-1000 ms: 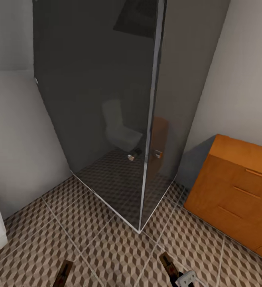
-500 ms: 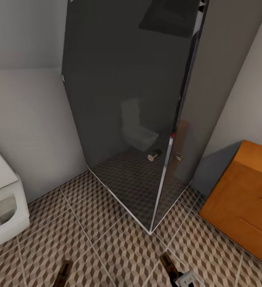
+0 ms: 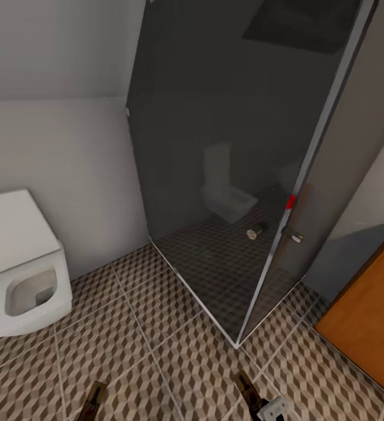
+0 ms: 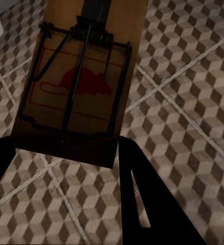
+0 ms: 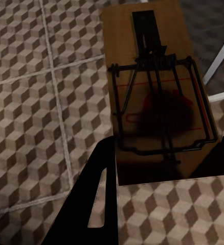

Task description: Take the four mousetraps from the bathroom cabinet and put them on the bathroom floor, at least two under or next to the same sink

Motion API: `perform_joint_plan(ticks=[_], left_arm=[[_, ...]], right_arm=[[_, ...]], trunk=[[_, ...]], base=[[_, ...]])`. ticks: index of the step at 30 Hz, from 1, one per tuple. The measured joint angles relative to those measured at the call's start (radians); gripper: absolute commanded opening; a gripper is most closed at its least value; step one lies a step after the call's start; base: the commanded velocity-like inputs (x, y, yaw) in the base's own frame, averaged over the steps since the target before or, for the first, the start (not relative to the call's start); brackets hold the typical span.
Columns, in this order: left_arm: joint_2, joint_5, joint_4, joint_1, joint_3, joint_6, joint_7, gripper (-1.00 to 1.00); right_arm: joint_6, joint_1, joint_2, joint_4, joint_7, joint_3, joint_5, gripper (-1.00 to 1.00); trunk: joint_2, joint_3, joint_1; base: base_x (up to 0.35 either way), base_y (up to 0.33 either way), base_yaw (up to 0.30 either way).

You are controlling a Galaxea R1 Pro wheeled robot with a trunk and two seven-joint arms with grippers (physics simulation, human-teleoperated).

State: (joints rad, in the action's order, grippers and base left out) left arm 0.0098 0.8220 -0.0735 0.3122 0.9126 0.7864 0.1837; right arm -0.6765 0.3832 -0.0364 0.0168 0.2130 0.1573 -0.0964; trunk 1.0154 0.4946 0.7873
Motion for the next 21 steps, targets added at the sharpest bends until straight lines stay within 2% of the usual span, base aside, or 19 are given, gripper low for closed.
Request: perform_joint_plan(ticks=[21], left_arm=[[0.000,0.000,0.000,0.000,0.000,0.000,0.000,-1.00]], right_arm=[[0.001,0.000,0.001,0.000,0.000,0.000,0.000,-1.00]], trunk=[[0.000,0.010,0.000]], base=[[0.000,0.000,0.278]])
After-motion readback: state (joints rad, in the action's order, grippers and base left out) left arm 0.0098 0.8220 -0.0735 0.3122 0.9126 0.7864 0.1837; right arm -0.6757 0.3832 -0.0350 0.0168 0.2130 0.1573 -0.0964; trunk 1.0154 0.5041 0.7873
